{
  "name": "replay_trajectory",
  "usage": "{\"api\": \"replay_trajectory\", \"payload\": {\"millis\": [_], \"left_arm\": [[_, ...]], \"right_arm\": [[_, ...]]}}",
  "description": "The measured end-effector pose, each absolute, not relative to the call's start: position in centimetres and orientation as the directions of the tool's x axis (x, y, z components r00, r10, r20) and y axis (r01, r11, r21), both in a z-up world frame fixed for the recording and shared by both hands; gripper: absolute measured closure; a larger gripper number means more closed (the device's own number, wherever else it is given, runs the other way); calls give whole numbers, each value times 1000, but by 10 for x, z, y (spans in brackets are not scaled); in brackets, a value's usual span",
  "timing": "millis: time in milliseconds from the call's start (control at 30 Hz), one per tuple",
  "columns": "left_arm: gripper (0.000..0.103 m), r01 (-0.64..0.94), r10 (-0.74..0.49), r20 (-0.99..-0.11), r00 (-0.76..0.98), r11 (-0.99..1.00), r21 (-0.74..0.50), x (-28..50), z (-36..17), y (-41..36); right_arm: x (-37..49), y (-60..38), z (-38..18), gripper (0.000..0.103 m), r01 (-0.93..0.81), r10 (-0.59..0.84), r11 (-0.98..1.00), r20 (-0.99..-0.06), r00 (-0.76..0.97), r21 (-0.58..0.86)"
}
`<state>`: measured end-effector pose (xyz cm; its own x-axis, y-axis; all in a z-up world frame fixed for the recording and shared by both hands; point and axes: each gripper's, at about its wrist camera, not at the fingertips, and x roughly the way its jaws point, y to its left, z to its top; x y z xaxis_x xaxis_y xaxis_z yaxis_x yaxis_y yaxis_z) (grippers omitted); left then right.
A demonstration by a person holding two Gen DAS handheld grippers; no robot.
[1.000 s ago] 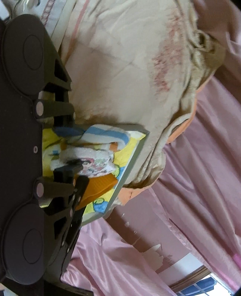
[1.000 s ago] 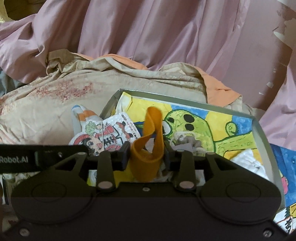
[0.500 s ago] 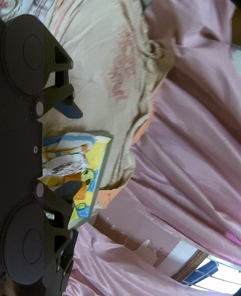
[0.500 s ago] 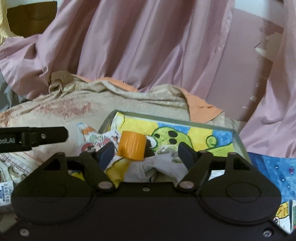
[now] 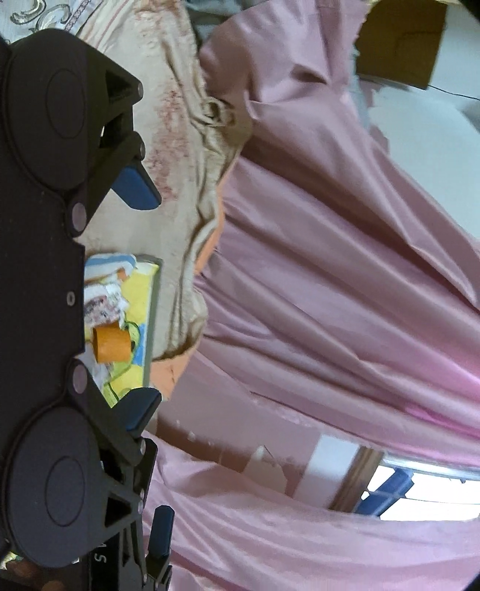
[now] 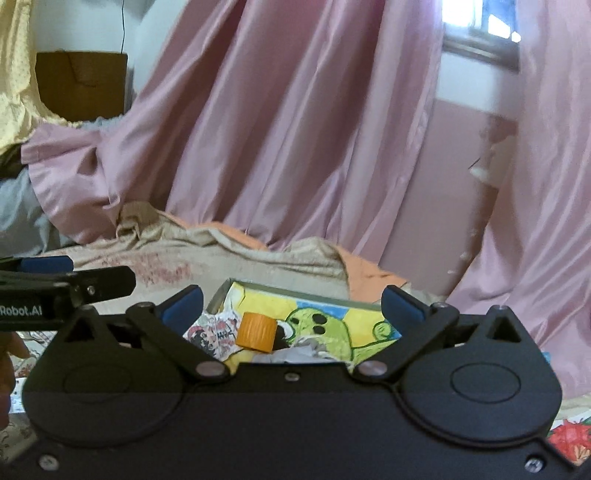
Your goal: Organize soft objects
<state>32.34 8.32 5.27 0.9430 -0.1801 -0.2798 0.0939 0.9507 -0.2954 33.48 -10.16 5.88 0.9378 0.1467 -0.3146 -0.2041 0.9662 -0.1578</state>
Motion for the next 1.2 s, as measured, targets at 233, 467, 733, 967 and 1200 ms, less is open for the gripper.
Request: {"api": "replay_trajectory", "payload": {"millis": [233, 467, 733, 967, 1200], "left_arm": [[1, 98, -151, -200, 968, 962, -254, 277, 77, 64], [1, 74, -118, -175, 978, 968, -240, 237, 86, 53], [1, 42, -74, -178, 981, 983, -179, 196, 77, 38], [1, -10, -34, -237, 971, 984, -179, 161, 59, 41], [1, -70, 5, -324, 946, 980, -189, 130, 44, 51]], "right_arm": [[292, -129, 81, 1, -172, 130, 974, -253, 959, -150], [237, -163, 100, 1, -142, 113, 980, -197, 974, -140], [175, -192, 114, 1, -119, 102, 985, -138, 985, -126], [113, -208, 96, 0, -105, 92, 988, -118, 989, -115], [74, -215, 52, 0, -108, 93, 991, -177, 980, -78]]}}
